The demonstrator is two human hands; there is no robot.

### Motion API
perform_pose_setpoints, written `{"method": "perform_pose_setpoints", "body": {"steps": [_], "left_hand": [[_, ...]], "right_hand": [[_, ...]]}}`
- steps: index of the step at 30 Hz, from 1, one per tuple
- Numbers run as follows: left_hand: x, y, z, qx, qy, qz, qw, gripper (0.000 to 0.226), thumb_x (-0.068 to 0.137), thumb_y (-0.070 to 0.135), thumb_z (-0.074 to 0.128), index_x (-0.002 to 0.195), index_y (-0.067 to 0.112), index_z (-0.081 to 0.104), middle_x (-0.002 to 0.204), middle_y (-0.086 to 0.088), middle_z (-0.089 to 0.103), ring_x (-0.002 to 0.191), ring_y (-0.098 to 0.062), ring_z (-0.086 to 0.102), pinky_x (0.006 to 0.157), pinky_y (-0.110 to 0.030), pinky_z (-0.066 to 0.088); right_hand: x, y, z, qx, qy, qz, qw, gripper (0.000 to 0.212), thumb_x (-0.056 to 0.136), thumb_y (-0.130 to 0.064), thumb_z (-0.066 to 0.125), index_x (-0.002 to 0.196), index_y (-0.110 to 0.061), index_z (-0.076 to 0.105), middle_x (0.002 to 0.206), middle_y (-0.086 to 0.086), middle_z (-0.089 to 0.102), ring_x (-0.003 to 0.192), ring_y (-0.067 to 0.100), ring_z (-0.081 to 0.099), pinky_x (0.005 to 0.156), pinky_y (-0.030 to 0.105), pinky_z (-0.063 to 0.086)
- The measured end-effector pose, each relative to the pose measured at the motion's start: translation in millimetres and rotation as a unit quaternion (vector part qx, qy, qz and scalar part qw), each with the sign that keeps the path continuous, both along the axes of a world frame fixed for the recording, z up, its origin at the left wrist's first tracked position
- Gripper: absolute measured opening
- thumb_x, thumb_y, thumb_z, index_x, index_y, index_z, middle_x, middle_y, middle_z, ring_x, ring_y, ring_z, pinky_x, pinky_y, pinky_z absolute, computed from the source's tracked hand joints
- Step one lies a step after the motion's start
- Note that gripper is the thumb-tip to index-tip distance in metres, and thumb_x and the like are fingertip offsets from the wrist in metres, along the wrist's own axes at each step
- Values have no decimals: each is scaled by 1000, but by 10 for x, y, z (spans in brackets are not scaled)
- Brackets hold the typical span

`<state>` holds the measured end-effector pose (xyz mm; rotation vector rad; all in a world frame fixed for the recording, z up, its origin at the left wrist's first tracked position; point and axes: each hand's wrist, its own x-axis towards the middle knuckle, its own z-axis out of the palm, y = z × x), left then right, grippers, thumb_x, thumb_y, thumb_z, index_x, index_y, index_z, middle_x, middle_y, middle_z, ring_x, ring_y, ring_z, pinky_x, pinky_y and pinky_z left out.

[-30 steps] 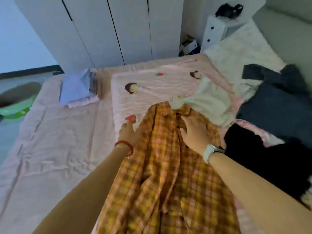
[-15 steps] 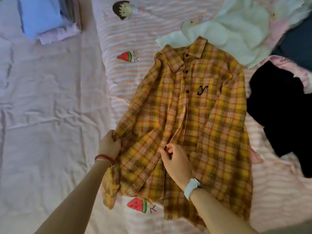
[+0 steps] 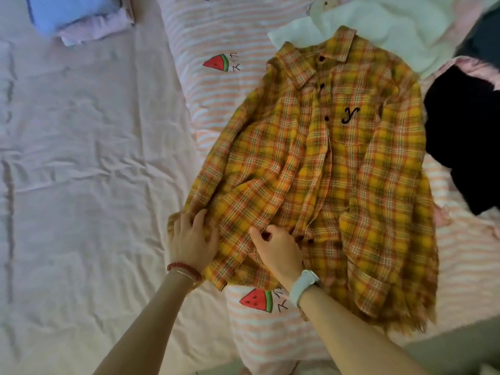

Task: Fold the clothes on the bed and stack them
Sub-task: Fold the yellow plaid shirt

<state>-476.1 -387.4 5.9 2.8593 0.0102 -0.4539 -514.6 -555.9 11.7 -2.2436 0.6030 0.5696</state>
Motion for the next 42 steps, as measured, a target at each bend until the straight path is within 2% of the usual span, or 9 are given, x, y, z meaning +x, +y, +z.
{"method": "perform_pose_setpoints", "body": {"steps": [4, 7, 11, 14, 17, 27, 31, 36, 42], "left_hand": [[-41, 147, -70, -50, 53, -2, 997, 31, 87, 31, 58, 110, 10, 61, 123, -11, 52, 118, -28, 41, 104, -34, 24], [-89, 168, 117, -253, -32, 13, 967, 7, 86, 13, 60, 90, 7, 58, 84, 0, 61, 83, 3, 49, 72, -12, 33], [-165, 146, 180, -345, 22, 39, 938, 17, 89, 8, 58, 104, 11, 51, 88, 10, 58, 83, 2, 56, 73, -6, 41], [-170, 134, -2, -298, 211, 84, 927, 53, 88, 25, 61, 133, 10, 37, 115, 0, 54, 107, -21, 53, 91, -32, 43], [-243, 185, -107, -327, 225, 125, 909, 24, 88, 30, 58, 94, 7, 56, 77, -5, 57, 72, -23, 53, 71, -34, 42], [-511, 296, 427, -485, 168, 132, 848, 20, 82, 34, 65, 82, 16, 56, 77, 5, 63, 75, -11, 63, 68, -27, 53], [-598, 407, 265, -281, 78, 151, 944, 28, 88, 25, 60, 111, 11, 55, 97, -2, 60, 87, -20, 59, 75, -37, 50], [-663, 353, 10, -374, 186, 310, 854, 63, 91, 45, 49, 142, 12, 31, 139, -9, 42, 126, -29, 42, 104, -50, 37], [-560, 127, -81, -388, 190, 374, 820, 44, 90, 31, 57, 128, 11, 48, 118, -8, 56, 99, -23, 58, 81, -34, 50]], "right_hand": [[97, 140, 107, 117, -92, -104, 983, 33, 97, -22, 44, 64, -19, 39, 60, -2, 40, 54, 10, 36, 49, 26, 28], [27, 58, 277, 131, -174, -161, 963, 28, 100, -20, 32, 73, -19, 37, 61, -2, 35, 47, 4, 34, 47, 18, 30], [-158, -221, 324, 253, -116, -311, 909, 23, 100, -29, 33, 104, -15, 51, 76, 7, 61, 62, 7, 63, 55, 19, 51], [-308, -133, 220, 292, 20, -228, 929, 54, 91, -46, 47, 129, -9, 43, 103, 7, 62, 86, 13, 64, 67, 21, 55], [-392, 120, 109, 236, 69, -159, 956, 42, 90, -35, 56, 116, -3, 51, 103, 18, 62, 86, 29, 63, 77, 38, 54], [-507, 189, 582, 224, -189, -160, 943, 24, 97, -25, 41, 80, -14, 52, 61, 11, 55, 56, 30, 55, 53, 36, 48], [-735, 27, 399, 65, -169, -40, 983, 15, 96, -21, 45, 100, -18, 60, 85, -10, 63, 82, 13, 62, 70, 25, 50], [-1136, -74, 45, -127, -168, 206, 956, 28, 81, -22, 70, 104, -9, 63, 96, 7, 62, 86, 25, 60, 66, 32, 50], [-899, -177, -183, -174, -156, 228, 945, 30, 92, -18, 52, 122, -15, 56, 123, 9, 51, 114, 28, 46, 87, 38, 38]]}}
